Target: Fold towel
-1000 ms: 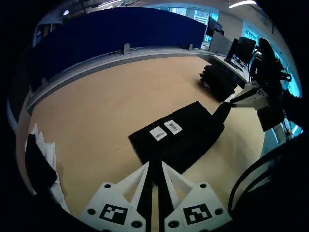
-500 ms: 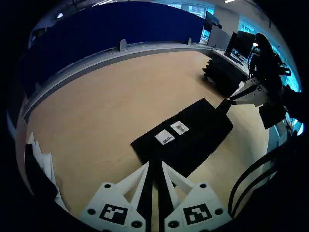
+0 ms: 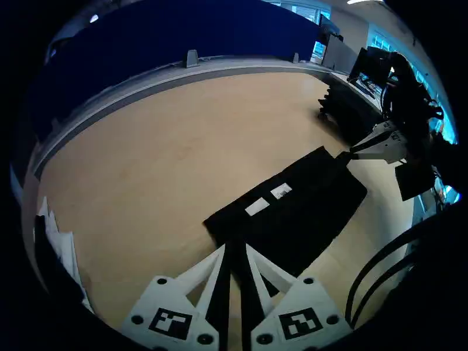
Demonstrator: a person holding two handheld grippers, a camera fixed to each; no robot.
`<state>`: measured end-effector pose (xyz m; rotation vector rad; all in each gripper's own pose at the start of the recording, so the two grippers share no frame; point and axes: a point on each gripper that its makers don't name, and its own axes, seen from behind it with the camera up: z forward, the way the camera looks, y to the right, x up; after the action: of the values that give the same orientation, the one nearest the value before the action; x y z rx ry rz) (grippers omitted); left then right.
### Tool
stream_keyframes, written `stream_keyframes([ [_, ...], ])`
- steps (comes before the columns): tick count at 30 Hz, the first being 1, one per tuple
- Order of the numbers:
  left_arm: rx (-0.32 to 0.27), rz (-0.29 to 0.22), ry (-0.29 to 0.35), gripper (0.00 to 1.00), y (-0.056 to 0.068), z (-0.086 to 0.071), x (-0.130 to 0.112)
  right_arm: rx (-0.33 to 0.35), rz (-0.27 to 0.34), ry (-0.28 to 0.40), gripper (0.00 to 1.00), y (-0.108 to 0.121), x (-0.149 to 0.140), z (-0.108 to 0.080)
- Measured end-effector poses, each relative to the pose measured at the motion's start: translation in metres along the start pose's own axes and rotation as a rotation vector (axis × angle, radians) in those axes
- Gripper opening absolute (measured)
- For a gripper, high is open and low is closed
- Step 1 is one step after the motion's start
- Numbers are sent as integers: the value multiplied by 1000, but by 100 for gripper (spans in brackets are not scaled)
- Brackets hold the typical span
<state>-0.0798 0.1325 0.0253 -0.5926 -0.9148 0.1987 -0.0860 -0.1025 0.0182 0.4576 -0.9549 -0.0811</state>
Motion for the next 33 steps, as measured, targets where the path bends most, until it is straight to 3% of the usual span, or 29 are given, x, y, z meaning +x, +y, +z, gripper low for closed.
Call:
stream_keyframes([
  [6,6,4,6,17,-3,6,4,-10,30,16,24,2,1,6],
  [12,35,18,2,43,-11,2,3,-27,17,31,59,6,2,3],
  [16,36,29,2,54,-10,-3,1,-29,4,40,82,6,2,-1],
  [20,23,25,5,66,-6,-9,-1,-26,2,43,88,5,1,-4],
  [22,15,15,7,78,-3,-11,-2,-25,0,44,98,4,1,-5],
  [26,10,-1,14,84,0,-14,-3,-25,-6,44,100,2,0,-7],
  [33,27,-2,30,84,-2,-20,-1,-21,-18,43,100,-1,0,-13],
])
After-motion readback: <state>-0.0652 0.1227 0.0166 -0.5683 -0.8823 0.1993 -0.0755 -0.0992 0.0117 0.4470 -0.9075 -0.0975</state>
